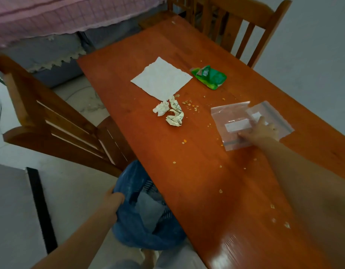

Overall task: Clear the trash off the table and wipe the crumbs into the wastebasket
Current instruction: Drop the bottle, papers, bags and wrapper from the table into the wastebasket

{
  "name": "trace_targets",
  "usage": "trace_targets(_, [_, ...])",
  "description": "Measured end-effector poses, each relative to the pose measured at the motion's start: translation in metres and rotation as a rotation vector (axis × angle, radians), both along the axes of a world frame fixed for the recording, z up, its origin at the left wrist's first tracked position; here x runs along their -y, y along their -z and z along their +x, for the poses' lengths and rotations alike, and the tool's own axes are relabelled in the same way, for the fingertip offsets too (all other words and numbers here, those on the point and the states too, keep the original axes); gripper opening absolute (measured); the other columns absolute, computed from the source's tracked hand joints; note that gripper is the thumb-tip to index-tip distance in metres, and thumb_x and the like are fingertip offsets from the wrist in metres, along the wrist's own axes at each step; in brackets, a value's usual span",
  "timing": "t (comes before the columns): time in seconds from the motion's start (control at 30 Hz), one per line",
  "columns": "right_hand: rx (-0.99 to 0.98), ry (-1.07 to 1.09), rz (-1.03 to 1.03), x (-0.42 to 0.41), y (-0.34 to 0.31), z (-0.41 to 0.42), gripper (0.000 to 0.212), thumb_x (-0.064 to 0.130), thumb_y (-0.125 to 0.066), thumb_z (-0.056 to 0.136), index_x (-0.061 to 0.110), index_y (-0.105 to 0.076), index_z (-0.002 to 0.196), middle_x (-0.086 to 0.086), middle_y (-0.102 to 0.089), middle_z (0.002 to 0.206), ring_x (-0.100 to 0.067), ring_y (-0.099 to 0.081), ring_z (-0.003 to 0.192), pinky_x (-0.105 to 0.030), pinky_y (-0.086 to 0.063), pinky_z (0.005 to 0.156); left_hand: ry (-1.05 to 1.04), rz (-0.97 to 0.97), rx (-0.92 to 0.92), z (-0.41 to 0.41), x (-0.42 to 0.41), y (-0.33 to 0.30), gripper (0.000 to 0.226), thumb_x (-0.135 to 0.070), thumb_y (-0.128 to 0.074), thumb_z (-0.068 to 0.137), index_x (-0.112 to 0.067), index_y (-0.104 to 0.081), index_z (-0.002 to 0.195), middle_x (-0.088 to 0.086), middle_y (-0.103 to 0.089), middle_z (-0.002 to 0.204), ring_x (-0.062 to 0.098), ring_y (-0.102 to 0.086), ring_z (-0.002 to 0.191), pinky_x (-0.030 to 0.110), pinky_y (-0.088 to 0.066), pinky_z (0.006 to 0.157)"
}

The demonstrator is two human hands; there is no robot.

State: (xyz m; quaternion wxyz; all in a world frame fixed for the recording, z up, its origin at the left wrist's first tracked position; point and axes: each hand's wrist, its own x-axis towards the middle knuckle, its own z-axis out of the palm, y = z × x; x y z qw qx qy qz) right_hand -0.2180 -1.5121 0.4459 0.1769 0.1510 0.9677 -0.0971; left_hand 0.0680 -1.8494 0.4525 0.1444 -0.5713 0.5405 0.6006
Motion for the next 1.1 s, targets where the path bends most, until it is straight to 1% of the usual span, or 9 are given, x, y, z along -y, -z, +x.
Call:
trace_targets(0.07, [0.031, 0.054, -0.134, 0.003, -0.002, -0.003, 0.094, 0.043, -0.071, 0.074, 0.014, -0.015, 0.144, -0.022, -0.03, 0.147, -0.04, -0.031, 0.134, -0.05, -0.032, 0.105, -0.009, -0.005, 0.001, 0.0, -0.002, -0.001, 0.058, 0.018, -0.03, 0.076, -0.002, -0.051, 0.127, 0.018, -0.062, 0.086, 0.038, -0.059, 0.074, 0.038, -0.051, 0.059])
trace_targets(0.23, [-0.115, -0.055, -0.306, 0.022, -0.024, 0.016, 0.046, 0.013, -0.054, 0.09, 0.004, -0.041, 0.133, -0.021, -0.053, 0.13, -0.037, -0.05, 0.118, -0.042, -0.041, 0.098, 0.01, 0.012, -0.021, 0.004, 0.005, -0.004, 0.06, 0.017, -0.031, 0.074, -0.005, -0.053, 0.126, 0.02, -0.063, 0.091, 0.04, -0.06, 0.078, 0.039, -0.053, 0.061])
trace_targets(0.4, [-0.459, -0.339, -0.564, 0.086, -0.078, 0.091, 0.023, 0.005, -0.047, 0.09, 0.009, -0.062, 0.107, -0.001, -0.059, 0.095, -0.008, -0.052, 0.072, -0.005, -0.039, 0.056, 0.047, 0.023, -0.051, 0.009, 0.022, -0.011, 0.046, 0.019, -0.03, 0.076, -0.003, -0.059, 0.104, 0.02, -0.062, 0.083, 0.037, -0.059, 0.075, 0.039, -0.051, 0.063])
trace_targets(0.47, [-0.467, -0.488, -0.649, 0.12, -0.082, 0.135, 0.019, 0.002, -0.049, 0.087, 0.007, -0.065, 0.095, 0.0, -0.06, 0.087, 0.001, -0.047, 0.064, -0.003, -0.038, 0.057, 0.049, 0.018, -0.059, 0.011, 0.032, -0.01, 0.047, 0.019, -0.031, 0.074, 0.001, -0.059, 0.107, 0.021, -0.062, 0.084, 0.039, -0.06, 0.078, 0.039, -0.052, 0.064])
trace_targets(0.57, [-0.293, -0.737, -0.699, 0.165, -0.057, 0.202, 0.015, 0.002, -0.05, 0.086, 0.007, -0.063, 0.092, -0.006, -0.063, 0.087, -0.007, -0.052, 0.068, -0.01, -0.043, 0.067, 0.06, -0.004, -0.063, 0.014, 0.046, -0.005, 0.047, 0.017, -0.033, 0.073, 0.005, -0.057, 0.112, 0.021, -0.061, 0.085, 0.04, -0.059, 0.084, 0.041, -0.051, 0.068])
trace_targets(0.7, [0.046, -0.961, -0.562, 0.209, -0.005, 0.273, 0.026, 0.018, -0.043, 0.093, 0.011, -0.055, 0.116, -0.012, -0.059, 0.115, -0.029, -0.061, 0.091, -0.045, -0.05, 0.08, 0.091, -0.01, -0.085, 0.017, 0.056, -0.009, 0.047, 0.014, -0.035, 0.074, 0.0, -0.056, 0.113, 0.019, -0.061, 0.088, 0.04, -0.06, 0.085, 0.039, -0.052, 0.067])
trace_targets(0.83, [0.325, -0.908, -0.607, 0.218, -0.001, 0.275, 0.046, 0.034, -0.04, 0.097, 0.022, -0.035, 0.141, -0.008, -0.039, 0.143, -0.026, -0.045, 0.124, -0.037, -0.038, 0.104, 0.111, 0.002, -0.093, 0.016, 0.061, -0.014, 0.044, 0.016, -0.033, 0.075, -0.001, -0.056, 0.108, 0.017, -0.058, 0.082, 0.034, -0.057, 0.074, 0.033, -0.049, 0.061])
trace_targets(0.93, [0.071, -0.759, -0.655, 0.192, -0.025, 0.217, 0.035, 0.025, -0.044, 0.096, 0.017, -0.05, 0.13, -0.006, -0.054, 0.13, -0.018, -0.052, 0.116, -0.026, -0.037, 0.102, 0.107, -0.006, -0.069, 0.013, 0.062, -0.008, 0.046, 0.015, -0.033, 0.073, 0.0, -0.056, 0.11, 0.019, -0.059, 0.085, 0.036, -0.058, 0.079, 0.037, -0.05, 0.065])
trace_targets(1.1, [-0.279, -0.362, -0.418, 0.085, -0.045, 0.093, 0.027, 0.013, -0.046, 0.093, 0.013, -0.059, 0.118, -0.01, -0.058, 0.123, -0.022, -0.057, 0.107, -0.032, -0.044, 0.092, 0.104, -0.049, -0.011, 0.003, 0.053, -0.001, 0.053, 0.015, -0.036, 0.075, 0.0, -0.053, 0.123, 0.024, -0.061, 0.102, 0.045, -0.059, 0.098, 0.05, -0.05, 0.085])
